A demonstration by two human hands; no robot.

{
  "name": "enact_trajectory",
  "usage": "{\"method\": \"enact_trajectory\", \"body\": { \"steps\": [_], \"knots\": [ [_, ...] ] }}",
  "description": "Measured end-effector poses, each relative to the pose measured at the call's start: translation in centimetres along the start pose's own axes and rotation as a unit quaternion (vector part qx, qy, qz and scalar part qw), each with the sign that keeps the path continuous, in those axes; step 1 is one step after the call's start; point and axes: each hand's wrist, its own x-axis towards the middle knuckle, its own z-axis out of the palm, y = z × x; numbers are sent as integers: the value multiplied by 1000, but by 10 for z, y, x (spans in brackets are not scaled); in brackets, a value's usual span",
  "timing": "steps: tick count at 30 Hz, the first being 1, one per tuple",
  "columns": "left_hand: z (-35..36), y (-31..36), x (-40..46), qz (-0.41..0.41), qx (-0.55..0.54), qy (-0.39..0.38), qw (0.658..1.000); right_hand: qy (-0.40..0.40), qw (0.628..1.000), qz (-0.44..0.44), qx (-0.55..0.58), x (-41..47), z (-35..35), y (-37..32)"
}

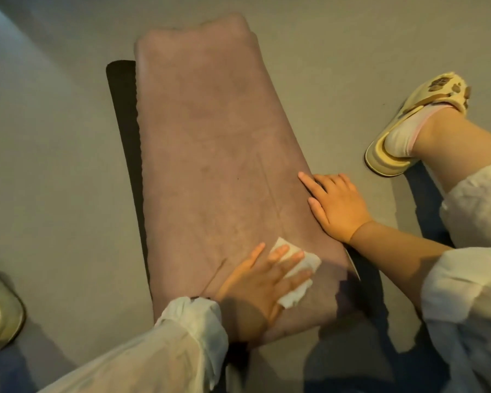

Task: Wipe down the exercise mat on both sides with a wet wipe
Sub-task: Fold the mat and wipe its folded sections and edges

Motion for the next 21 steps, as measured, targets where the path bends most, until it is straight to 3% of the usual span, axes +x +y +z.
{"method": "enact_trajectory", "body": {
  "steps": [2, 6, 8, 11, 13, 15, 17, 19, 21],
  "knots": [
    [10, 12, -22, 27, 7, -41, 999, -8, 1000, 10, -5, -5, 1, -1],
    [28, -4, -65, 91, 35, -51, 994, -10, 1000, 16, -8, -22, 5, -1],
    [26, -24, -78, 8, 30, -13, 999, -13, 1000, 18, -4, -32, 7, -2],
    [15, -58, -80, -200, -9, 34, 979, -24, 999, 25, 0, -44, 7, -5],
    [6, -76, -66, -366, -81, 81, 924, -27, 999, 25, -2, -48, 6, -6],
    [0, -76, -43, -448, -124, 91, 881, -24, 999, 25, 7, -50, 6, -6],
    [6, -49, -24, -361, -111, 93, 921, -13, 999, 26, 37, -53, 6, -5],
    [10, 0, -13, -186, -79, 99, 974, -1, 996, 40, 83, -57, 6, -2],
    [10, 44, -14, -37, -45, 61, 996, -1, 991, 53, 120, -61, 6, 0]
  ]
}}
